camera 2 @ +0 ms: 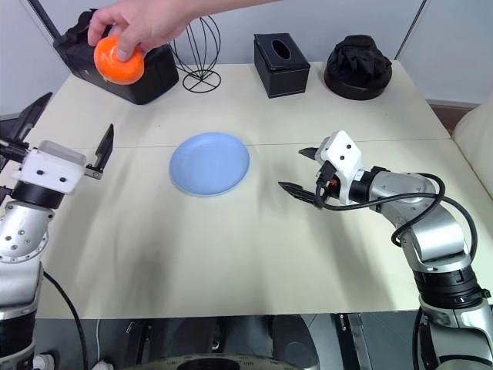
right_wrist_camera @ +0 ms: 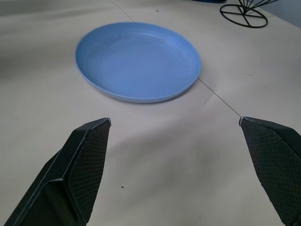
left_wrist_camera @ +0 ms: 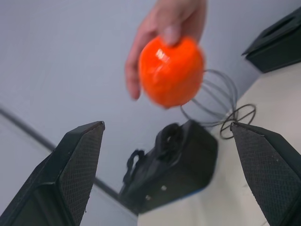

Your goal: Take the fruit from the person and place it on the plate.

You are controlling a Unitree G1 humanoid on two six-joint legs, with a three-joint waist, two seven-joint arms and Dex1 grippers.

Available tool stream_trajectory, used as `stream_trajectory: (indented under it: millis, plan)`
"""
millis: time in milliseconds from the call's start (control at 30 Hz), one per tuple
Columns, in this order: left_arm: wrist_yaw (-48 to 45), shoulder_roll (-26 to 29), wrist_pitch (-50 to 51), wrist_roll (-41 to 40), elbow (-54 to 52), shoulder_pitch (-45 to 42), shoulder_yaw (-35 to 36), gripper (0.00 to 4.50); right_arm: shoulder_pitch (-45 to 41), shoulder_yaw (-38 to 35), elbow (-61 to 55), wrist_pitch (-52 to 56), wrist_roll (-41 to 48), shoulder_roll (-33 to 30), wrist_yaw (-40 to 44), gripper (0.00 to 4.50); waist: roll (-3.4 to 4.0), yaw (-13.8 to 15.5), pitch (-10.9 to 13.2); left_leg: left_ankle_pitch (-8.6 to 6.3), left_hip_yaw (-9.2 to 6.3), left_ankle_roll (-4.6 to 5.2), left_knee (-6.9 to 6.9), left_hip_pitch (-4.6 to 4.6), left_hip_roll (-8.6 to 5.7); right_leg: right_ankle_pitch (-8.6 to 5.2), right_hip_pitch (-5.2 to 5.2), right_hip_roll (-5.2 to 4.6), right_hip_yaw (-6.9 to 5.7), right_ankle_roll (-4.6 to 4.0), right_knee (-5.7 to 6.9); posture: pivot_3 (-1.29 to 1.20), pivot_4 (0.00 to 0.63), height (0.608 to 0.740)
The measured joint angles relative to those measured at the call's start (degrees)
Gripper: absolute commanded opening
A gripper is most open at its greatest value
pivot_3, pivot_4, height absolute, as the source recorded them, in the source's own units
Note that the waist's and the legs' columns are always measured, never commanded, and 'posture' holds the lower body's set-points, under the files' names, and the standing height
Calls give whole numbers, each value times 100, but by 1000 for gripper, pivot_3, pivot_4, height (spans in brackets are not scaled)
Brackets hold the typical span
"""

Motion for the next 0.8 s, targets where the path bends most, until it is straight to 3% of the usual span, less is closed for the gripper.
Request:
stream_trajectory:
  millis: [200,367,467,800]
  plan:
    - [198,-21,-488,53,956,-721,-4,4472,-73,-23,-19,114,119,218,-80,4500,0,0,0,0,-2,0,1,-2,0,0,-2,0,-3,0,2,0,150,740]
    - [227,-50,-892,96,1532,-1130,-204,4472,-838,-260,-191,866,1178,1241,-636,4500,0,-46,0,0,1,0,-1,-6,3,1,-19,6,1,-1,20,0,150,740]
    - [232,-50,-1059,140,1750,-1167,-290,4472,-1150,-436,-319,1198,1704,1495,-909,4500,-3,-7,-2,0,-2,0,1,-17,2,1,-23,0,-2,-1,13,0,150,740]
    - [239,-49,-1389,265,2074,-1479,-509,4472,-1091,-442,-358,1448,2087,1590,-1189,4500,-4,-8,-3,2,-4,-1,28,-81,-4,5,-84,-2,-4,5,33,0,150,740]
